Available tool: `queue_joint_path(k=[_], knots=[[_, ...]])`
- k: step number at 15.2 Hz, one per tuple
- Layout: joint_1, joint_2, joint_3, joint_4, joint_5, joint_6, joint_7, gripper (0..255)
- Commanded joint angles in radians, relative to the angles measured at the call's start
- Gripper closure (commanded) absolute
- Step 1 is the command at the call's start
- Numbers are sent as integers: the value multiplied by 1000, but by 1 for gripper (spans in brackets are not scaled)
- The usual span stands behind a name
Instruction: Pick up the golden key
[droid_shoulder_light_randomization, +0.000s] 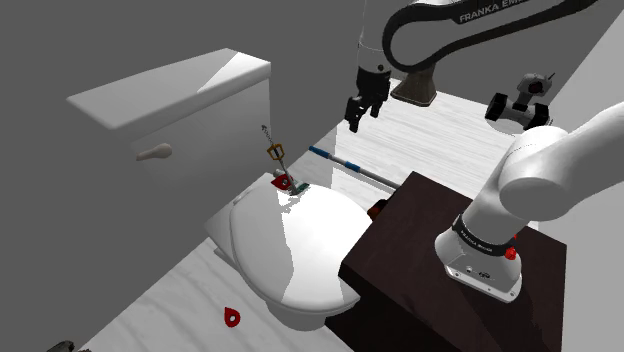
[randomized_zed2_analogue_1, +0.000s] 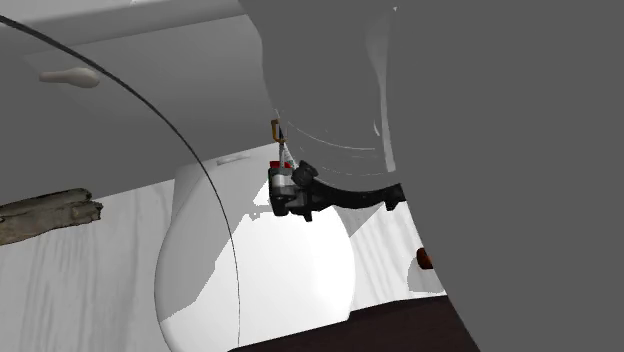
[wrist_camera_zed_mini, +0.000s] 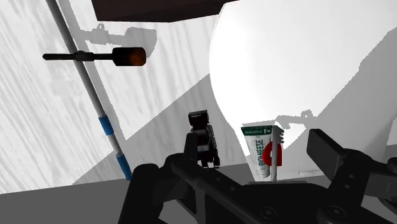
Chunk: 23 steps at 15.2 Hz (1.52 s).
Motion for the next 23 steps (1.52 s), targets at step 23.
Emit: queue_joint_path(k=[23], knots=[[24, 945, 40, 476, -805, 578, 829, 0]])
